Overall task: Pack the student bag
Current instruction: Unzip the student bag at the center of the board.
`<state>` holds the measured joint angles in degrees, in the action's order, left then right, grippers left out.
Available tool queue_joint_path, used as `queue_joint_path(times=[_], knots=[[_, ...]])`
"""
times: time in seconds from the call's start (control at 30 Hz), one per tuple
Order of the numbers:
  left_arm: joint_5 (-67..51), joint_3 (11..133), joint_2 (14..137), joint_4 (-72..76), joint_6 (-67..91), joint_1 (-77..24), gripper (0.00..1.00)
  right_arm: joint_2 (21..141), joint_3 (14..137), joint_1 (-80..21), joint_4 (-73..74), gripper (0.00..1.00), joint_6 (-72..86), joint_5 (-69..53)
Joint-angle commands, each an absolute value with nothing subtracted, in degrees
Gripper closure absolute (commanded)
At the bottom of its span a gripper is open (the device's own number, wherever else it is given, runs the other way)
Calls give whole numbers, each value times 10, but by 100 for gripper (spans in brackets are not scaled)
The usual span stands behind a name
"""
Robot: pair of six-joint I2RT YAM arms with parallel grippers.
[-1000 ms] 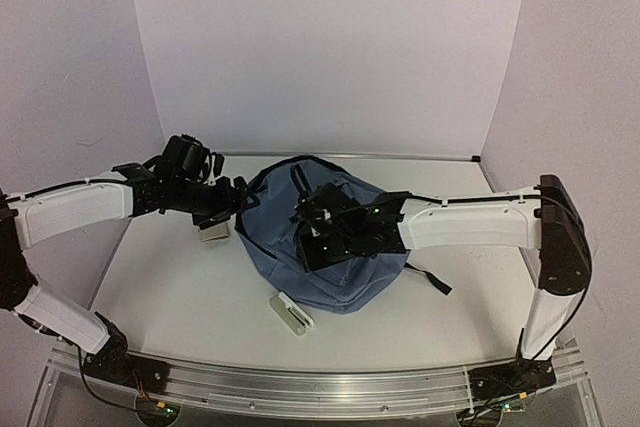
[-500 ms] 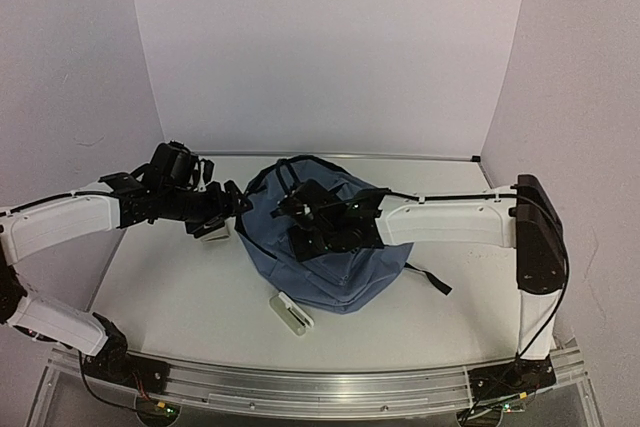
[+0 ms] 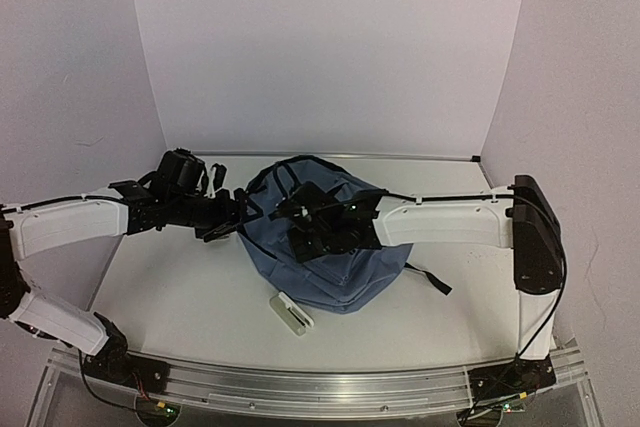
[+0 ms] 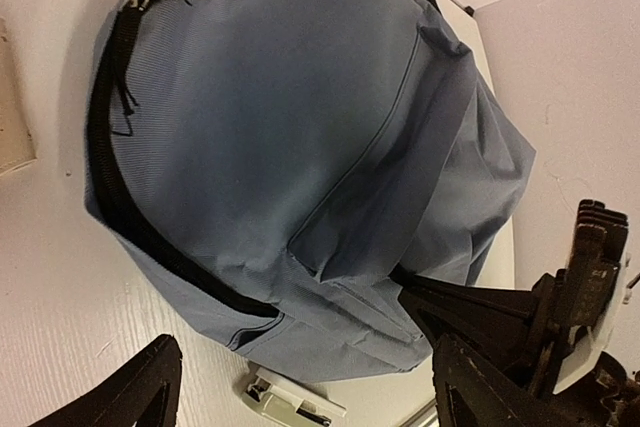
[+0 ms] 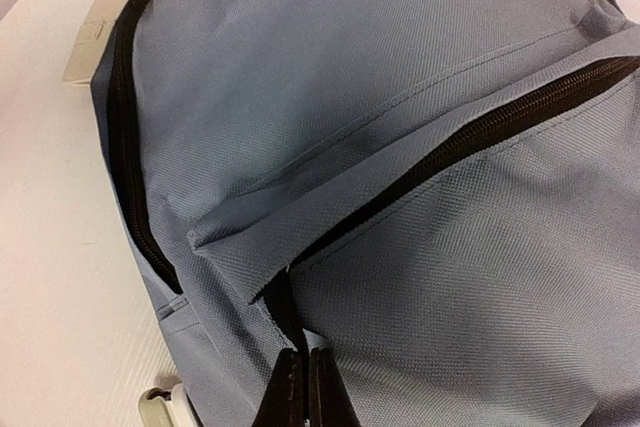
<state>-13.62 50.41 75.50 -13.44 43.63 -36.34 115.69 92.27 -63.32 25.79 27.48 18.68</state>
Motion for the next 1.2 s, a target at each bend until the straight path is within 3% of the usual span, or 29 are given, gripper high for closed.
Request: queue_joint_path(times=[0.0,0.57,0.8,1.17], knots=[[-158,519,791,-54,399,-386,14,1102,933,-605,252,100,275,165],[-158,616,937,-27,315,-431,18,1086,884,-541,175,100,296,45],[-144,645,967,-60,292,-447,43,1077,880,-524,171,100,308,58],[-133,617,977,-62,303,-457,60,1064,892,-479,171,100,306,134]])
